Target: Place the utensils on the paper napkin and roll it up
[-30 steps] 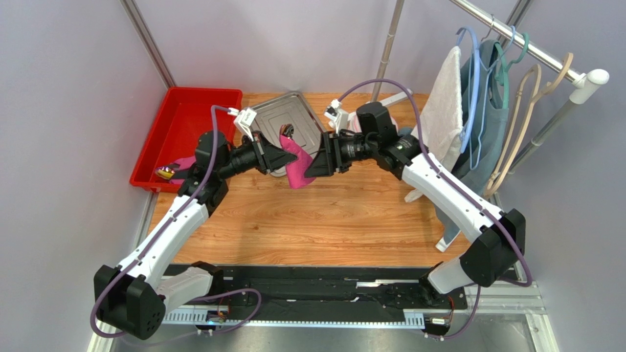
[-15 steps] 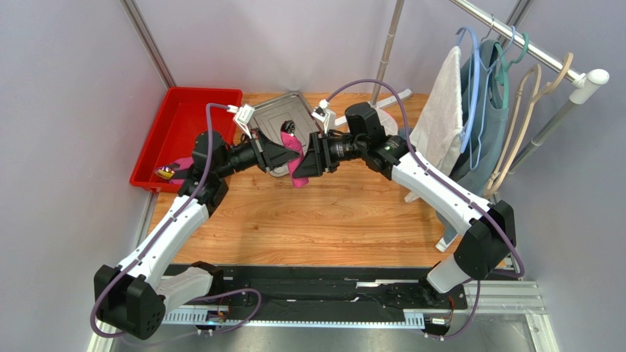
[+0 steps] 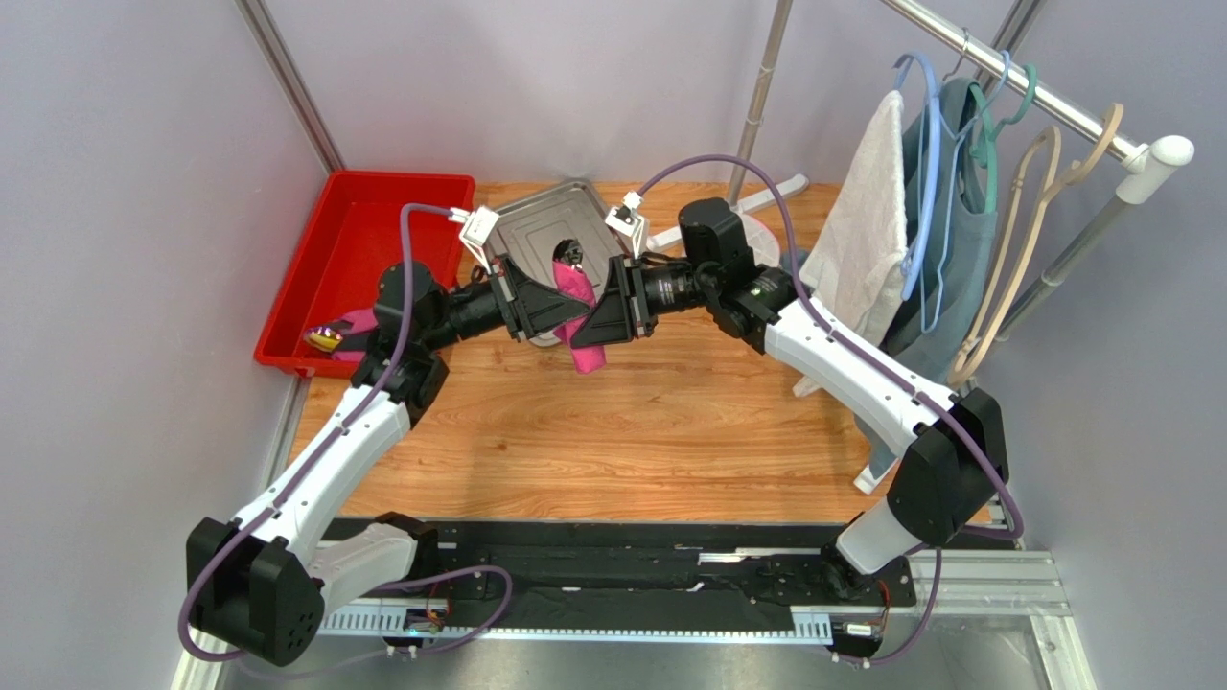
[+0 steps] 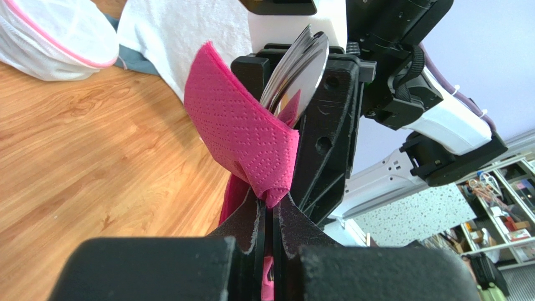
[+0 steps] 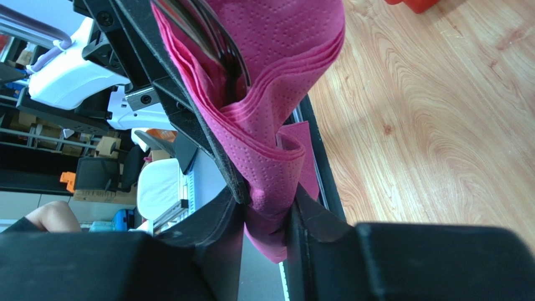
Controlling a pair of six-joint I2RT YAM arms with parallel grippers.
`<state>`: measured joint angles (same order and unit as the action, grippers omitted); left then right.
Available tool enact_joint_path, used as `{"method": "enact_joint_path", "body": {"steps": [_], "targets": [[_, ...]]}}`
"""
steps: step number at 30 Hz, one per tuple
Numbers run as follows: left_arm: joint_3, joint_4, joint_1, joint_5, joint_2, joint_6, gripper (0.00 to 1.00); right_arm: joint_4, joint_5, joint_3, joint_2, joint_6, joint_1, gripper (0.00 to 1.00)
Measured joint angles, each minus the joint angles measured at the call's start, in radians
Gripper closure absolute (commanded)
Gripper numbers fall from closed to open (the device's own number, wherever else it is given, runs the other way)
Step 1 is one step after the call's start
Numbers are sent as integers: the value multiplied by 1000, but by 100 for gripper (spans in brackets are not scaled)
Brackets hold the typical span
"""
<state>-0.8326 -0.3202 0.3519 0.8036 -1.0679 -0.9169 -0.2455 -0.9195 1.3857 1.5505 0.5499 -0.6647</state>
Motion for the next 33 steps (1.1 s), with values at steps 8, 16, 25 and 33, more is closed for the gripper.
{"method": "enact_joint_path", "body": {"steps": [8,16,25,33], "targets": [[9,-11,-2,7,2,-23,89,45,-32,-18,0,22,0,100],[21,51,-25,-21,56,35,32,-18,14,-10,0,-16,-1,100],[58,105,-73,-14,127,79,27,-66,32,33,0,-50,0,100],[97,49,-73,40,84,11,53,-68,33,39,0,-50,0,100]]}}
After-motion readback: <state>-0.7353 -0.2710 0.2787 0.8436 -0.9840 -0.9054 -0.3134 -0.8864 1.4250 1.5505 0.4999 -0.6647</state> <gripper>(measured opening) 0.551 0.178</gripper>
